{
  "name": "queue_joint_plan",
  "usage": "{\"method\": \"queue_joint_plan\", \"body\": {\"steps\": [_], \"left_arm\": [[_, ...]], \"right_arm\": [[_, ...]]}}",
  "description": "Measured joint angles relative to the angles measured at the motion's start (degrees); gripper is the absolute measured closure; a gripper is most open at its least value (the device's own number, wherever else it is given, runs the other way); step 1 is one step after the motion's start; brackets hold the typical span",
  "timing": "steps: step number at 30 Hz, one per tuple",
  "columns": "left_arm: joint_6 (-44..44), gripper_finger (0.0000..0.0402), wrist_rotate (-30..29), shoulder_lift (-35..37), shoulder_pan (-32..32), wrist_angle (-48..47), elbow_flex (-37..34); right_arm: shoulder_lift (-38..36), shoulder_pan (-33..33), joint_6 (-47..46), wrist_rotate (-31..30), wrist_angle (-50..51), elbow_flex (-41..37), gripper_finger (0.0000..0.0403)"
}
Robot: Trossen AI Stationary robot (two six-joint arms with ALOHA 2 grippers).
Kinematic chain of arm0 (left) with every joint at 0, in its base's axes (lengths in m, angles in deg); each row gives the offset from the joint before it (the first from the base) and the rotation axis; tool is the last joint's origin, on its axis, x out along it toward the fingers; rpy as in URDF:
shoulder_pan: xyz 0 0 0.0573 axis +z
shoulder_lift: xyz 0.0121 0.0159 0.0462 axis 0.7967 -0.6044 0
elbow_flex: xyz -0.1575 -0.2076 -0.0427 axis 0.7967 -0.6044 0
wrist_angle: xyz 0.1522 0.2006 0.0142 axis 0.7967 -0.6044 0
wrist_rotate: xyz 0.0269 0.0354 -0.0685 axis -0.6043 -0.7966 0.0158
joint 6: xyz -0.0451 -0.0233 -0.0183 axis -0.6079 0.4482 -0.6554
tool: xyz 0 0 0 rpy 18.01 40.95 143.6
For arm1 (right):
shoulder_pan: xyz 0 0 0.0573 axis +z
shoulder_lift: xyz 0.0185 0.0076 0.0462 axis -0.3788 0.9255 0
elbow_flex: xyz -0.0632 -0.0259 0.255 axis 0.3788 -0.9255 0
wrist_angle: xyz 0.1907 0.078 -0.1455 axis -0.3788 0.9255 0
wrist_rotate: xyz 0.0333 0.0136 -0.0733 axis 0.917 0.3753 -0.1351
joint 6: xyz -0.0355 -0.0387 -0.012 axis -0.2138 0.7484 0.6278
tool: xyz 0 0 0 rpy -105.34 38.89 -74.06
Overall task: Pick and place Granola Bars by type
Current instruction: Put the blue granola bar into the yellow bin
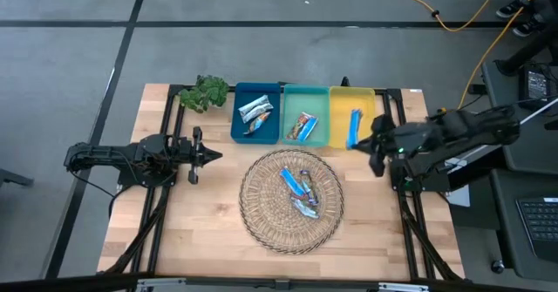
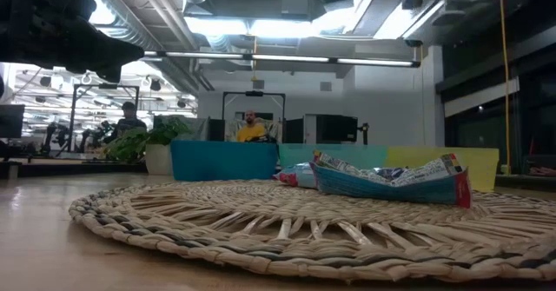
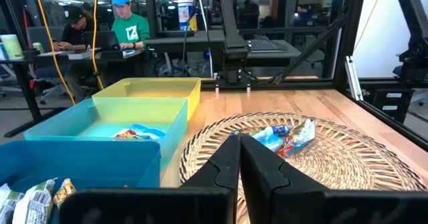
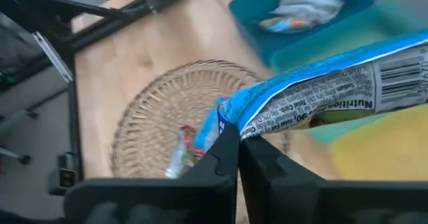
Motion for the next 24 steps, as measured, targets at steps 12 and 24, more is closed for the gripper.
{"method": "queue_joint_plan", "body": {"steps": [12, 24], "left_arm": [[0.0, 0.0397, 0.0, 0.0, 0.0, 0.0, 0.0], [0.0, 0.0396, 0.0, 0.0, 0.0, 0.0, 0.0]], "right_arm": [[-0.3, -9.4, 9.6, -0.6, 27.4, 17.0, 0.0393], [-0.7, -18.7, 20.1, -3.2, 31.5, 20.6, 0.0393]]}}
